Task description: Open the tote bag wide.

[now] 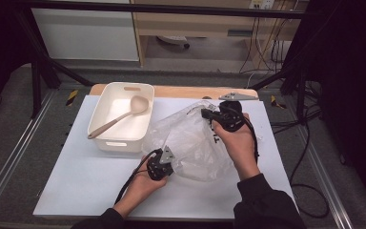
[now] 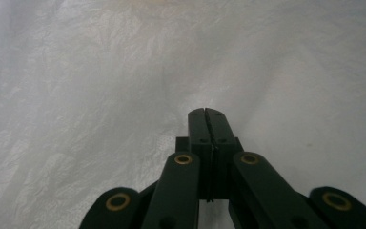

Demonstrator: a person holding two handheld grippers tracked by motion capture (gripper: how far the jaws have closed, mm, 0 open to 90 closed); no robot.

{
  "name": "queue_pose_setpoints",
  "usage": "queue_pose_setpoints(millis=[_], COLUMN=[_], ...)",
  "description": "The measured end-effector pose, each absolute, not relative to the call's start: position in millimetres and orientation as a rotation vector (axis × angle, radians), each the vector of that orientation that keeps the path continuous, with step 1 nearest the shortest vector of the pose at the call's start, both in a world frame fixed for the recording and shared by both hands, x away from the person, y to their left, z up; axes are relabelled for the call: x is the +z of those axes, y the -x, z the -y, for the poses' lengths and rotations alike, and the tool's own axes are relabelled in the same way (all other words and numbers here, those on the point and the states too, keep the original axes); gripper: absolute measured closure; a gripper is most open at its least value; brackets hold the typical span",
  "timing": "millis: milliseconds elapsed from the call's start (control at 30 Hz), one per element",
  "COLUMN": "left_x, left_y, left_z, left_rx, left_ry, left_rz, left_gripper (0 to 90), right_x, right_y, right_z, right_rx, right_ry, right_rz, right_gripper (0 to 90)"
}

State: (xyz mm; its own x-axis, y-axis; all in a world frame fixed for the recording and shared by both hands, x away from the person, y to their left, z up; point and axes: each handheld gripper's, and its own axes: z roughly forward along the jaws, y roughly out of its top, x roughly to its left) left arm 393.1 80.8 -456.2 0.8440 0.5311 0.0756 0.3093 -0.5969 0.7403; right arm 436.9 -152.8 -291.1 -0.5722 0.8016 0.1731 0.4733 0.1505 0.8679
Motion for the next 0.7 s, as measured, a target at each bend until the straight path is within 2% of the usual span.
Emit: queue_pose_setpoints(millis=[700], left_x=[-454], left_y=[-399], left_z=[-77], left_rx=[0.364], left_ry=[-2.296], left_rz=[-0.572], left_gripper=[90.0], right_x=[-235], right_y=[-443], right_z=[185], right_rx=[1.354], right_ry=[-1.237], right_rz=[-1.995], right_gripper=[90.0])
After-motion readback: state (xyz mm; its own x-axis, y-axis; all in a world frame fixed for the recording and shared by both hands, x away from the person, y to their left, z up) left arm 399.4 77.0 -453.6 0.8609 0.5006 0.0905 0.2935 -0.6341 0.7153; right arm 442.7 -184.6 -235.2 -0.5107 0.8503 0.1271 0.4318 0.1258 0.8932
